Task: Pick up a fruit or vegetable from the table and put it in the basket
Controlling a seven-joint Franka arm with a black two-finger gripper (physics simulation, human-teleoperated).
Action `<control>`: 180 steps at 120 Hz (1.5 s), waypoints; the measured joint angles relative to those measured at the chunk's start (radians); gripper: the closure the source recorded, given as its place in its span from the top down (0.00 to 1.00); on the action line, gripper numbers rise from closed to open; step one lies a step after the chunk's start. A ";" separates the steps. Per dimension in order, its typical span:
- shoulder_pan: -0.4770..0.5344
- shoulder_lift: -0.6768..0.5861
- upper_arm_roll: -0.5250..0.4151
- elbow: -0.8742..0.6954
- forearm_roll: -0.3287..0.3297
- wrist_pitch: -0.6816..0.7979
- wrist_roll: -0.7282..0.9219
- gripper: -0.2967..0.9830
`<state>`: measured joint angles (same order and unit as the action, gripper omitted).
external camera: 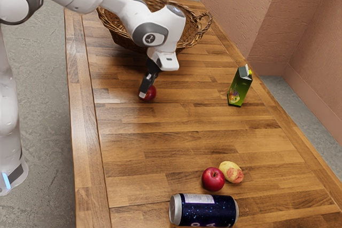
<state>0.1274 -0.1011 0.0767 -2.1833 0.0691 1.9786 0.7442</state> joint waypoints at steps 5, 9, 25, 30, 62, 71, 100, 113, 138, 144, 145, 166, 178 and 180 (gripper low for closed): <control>0.000 0.000 0.000 0.000 0.000 0.000 0.000 0.61; 0.000 0.000 0.000 0.000 0.001 0.001 -0.001 0.58; 0.000 0.000 0.000 0.000 0.004 0.006 -0.004 0.53; 0.000 0.000 -0.001 0.000 0.005 0.007 -0.005 0.53; -0.003 -0.021 -0.006 0.035 0.006 -0.005 -0.013 0.51; 0.000 -0.047 -0.014 0.082 0.006 -0.029 -0.014 0.51; -0.003 -0.055 -0.015 0.274 0.007 -0.131 -0.013 0.51; -0.005 -0.018 0.029 0.416 0.011 -0.177 -0.002 0.51; -0.040 0.163 0.200 0.690 0.007 -0.261 0.045 0.52; -0.031 0.220 0.241 0.744 0.000 -0.278 0.060 0.51; -0.027 0.229 0.247 0.752 -0.001 -0.281 0.063 0.51; 0.006 0.414 0.382 0.966 -0.073 -0.367 0.123 0.57; 0.006 0.421 0.393 0.979 -0.099 -0.404 0.155 0.67; 0.006 0.421 0.394 0.980 -0.102 -0.410 0.160 0.68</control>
<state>0.1332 0.3197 0.4702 -1.2034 -0.0330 1.5684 0.9043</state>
